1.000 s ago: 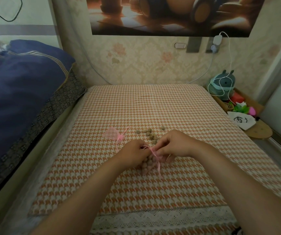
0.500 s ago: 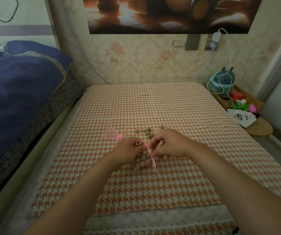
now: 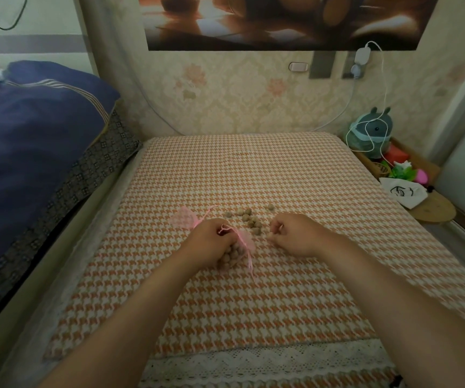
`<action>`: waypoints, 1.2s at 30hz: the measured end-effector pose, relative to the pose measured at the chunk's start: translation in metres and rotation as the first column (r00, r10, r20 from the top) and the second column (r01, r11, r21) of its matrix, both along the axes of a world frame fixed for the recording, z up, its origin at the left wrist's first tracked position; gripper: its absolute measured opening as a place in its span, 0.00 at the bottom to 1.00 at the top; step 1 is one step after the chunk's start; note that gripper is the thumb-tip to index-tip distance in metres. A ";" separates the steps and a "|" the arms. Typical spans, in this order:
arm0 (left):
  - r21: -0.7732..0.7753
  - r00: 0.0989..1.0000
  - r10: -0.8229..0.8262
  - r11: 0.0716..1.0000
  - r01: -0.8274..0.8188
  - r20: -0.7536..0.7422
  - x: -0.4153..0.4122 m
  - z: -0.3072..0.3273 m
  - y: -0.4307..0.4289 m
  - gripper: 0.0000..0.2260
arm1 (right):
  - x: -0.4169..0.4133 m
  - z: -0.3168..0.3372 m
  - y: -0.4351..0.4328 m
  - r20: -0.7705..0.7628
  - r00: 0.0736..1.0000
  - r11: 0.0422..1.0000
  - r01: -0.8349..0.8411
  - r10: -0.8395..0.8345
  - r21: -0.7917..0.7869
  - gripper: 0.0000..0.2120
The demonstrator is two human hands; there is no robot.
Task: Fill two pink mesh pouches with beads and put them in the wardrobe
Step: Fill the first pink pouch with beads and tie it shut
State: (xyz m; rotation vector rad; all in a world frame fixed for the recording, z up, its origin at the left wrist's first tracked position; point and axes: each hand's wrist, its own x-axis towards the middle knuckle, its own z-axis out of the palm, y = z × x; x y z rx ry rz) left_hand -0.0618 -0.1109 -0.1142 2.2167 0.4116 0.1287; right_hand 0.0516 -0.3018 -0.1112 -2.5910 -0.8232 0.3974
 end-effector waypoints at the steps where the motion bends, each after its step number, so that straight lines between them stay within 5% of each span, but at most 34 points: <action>1: -0.028 1.000 0.020 0.999 -0.020 0.006 0.000 0.000 -0.001 0.06 | 0.000 -0.002 0.001 0.029 0.999 1.000 0.020 -0.020 -0.001 0.08; 5: -0.228 0.990 0.136 0.965 -0.126 0.025 0.000 -0.002 -0.003 0.04 | -0.004 0.004 0.007 0.058 0.997 0.999 0.046 -0.047 0.028 0.14; 9: -0.245 0.991 0.135 0.961 -0.128 0.014 -0.003 -0.005 0.000 0.06 | -0.017 0.014 0.016 -0.135 0.990 0.981 -0.019 0.046 0.195 0.15; 16: 0.131 0.999 -0.047 0.990 0.046 0.002 -0.016 0.011 0.015 0.04 | -0.027 0.009 0.018 -0.257 0.966 0.963 0.040 0.032 0.268 0.12; 23: 0.018 0.993 -0.088 0.996 0.090 -0.074 -0.027 0.024 0.030 0.09 | -0.023 0.019 0.012 -0.221 0.975 0.994 -0.015 0.039 0.111 0.07; 26: 0.004 0.994 -0.072 0.997 0.073 -0.079 -0.030 0.026 0.037 0.11 | -0.024 0.024 0.010 -0.220 0.974 0.998 -0.050 0.055 0.031 0.17; 30: -0.037 0.992 -0.051 0.998 0.047 -0.119 -0.030 0.028 0.040 0.15 | -0.024 0.028 0.006 -0.242 0.968 0.997 -0.078 0.069 -0.028 0.12; 36: -0.103 0.988 0.030 0.994 -0.045 -0.149 -0.034 0.030 0.040 0.16 | -0.021 0.022 0.002 -0.428 0.903 0.992 0.080 -0.029 0.100 0.10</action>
